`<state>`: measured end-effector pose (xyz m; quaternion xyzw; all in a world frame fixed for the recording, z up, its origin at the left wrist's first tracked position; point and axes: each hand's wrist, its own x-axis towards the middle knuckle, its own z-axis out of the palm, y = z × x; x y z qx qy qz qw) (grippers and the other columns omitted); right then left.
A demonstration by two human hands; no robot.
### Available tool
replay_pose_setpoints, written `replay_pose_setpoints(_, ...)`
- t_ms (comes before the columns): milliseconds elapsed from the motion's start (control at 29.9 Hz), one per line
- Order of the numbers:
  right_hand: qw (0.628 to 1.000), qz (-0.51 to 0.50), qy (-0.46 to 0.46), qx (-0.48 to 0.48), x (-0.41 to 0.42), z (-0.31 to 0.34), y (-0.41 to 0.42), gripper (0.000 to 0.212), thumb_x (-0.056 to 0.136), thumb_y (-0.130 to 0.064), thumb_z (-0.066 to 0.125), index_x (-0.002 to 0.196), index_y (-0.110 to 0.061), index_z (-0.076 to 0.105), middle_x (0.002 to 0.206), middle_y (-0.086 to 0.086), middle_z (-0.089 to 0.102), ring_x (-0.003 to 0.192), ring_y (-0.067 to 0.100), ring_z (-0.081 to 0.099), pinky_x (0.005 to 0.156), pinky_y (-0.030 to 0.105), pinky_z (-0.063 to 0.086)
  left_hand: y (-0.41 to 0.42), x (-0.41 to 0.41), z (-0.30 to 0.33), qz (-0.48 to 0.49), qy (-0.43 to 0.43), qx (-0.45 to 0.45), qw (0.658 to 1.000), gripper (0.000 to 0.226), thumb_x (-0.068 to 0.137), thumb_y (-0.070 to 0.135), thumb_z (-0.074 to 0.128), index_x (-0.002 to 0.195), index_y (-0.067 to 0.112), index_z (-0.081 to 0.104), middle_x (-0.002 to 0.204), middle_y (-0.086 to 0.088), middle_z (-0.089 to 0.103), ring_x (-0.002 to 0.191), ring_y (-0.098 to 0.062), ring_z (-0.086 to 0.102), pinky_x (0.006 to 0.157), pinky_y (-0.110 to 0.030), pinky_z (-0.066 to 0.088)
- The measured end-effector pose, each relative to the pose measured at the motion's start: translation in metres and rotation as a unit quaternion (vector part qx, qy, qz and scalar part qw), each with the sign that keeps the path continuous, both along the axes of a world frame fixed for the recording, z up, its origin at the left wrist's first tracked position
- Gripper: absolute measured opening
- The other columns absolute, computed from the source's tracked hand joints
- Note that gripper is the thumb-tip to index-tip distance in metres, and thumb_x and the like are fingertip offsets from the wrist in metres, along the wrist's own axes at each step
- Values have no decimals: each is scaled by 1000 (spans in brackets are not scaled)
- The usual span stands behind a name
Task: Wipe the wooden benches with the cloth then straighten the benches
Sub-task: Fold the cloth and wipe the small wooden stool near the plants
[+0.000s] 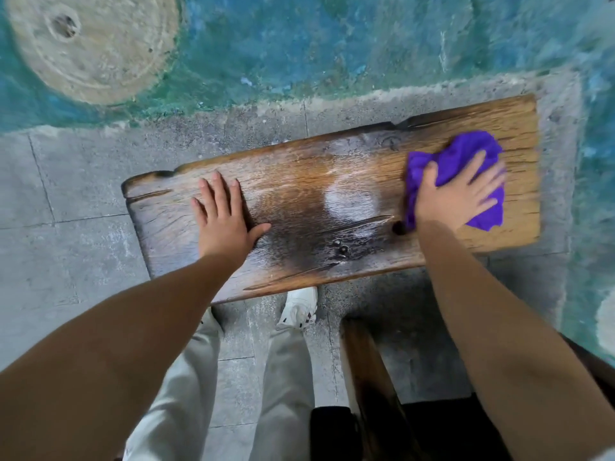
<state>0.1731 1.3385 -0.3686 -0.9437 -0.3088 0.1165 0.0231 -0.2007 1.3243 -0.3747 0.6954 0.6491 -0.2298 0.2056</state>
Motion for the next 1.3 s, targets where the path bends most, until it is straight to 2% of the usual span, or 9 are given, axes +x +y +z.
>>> replay_pose_setpoints(234,938,342,60,21,-181,-15,-7,80,93,-61,46,164,-32,24,173,14,11,160,39,7,126,64,7,3,1,4,15,13,-56,998,113,86,79,37,161,8,-7,167,-22,-19,153,-46,-17,123,-65,3)
replay_pose_setpoints(401,868,493,60,-6,-137,-26,-30,76,93,-61,48,162,-38,25,175,8,8,161,34,6,126,63,10,-8,-18,18,37,41,-79,995,112,88,77,41,161,10,-10,166,-20,-24,153,-44,-19,124,-64,6)
replay_pose_setpoints(601,990,135,14,-45,58,-3,-29,74,92,-58,44,161,-32,33,174,11,12,160,37,10,126,64,12,14,12,19,3,44,-67,997,112,87,78,34,160,9,-15,166,-22,-24,153,-44,-19,123,-65,10)
replay_pose_setpoints(735,995,-82,50,-11,124,13,25,81,87,-61,39,162,-33,30,173,10,14,159,35,13,125,62,14,14,21,15,-23,63,-62,996,111,88,80,25,158,5,-18,164,-27,-23,152,-50,-17,121,-68,16)
replay_pose_setpoints(835,991,-115,67,-2,125,13,79,89,81,-65,35,163,-32,28,174,10,11,160,35,10,125,63,12,20,24,11,-27,76,-73,994,111,89,80,23,156,3,-21,163,-29,-24,151,-53,-18,119,-69,17)
replay_pose_setpoints(969,991,121,46,-21,19,-2,90,79,88,-58,38,160,-26,34,174,13,9,160,40,3,123,66,6,25,13,9,-26,83,-78,993,111,89,80,22,155,2,-22,162,-31,-25,150,-54,-18,119,-70,17)
replay_pose_setpoints(1136,934,350,23,-65,-142,-4,44,75,96,-61,30,164,-28,26,174,14,6,160,42,2,124,67,7,17,6,9,-20,27,-95,995,111,90,74,39,159,8,-16,164,-24,-27,151,-49,-21,120,-69,7)
replay_pose_setpoints(1236,885,459,46,-58,-185,-9,7,75,96,-59,41,162,-25,31,173,15,11,159,42,6,124,67,11,15,-16,16,34,-131,-47,990,96,91,40,69,163,16,10,170,-12,-14,157,-37,-10,125,-61,6)
replay_pose_setpoints(1303,842,533,58,-56,-165,-14,-13,75,95,-58,48,161,-27,33,173,13,14,160,41,9,124,65,13,13,-25,19,73,-153,17,985,83,88,28,70,159,20,27,171,-12,5,157,-37,9,125,-59,15)
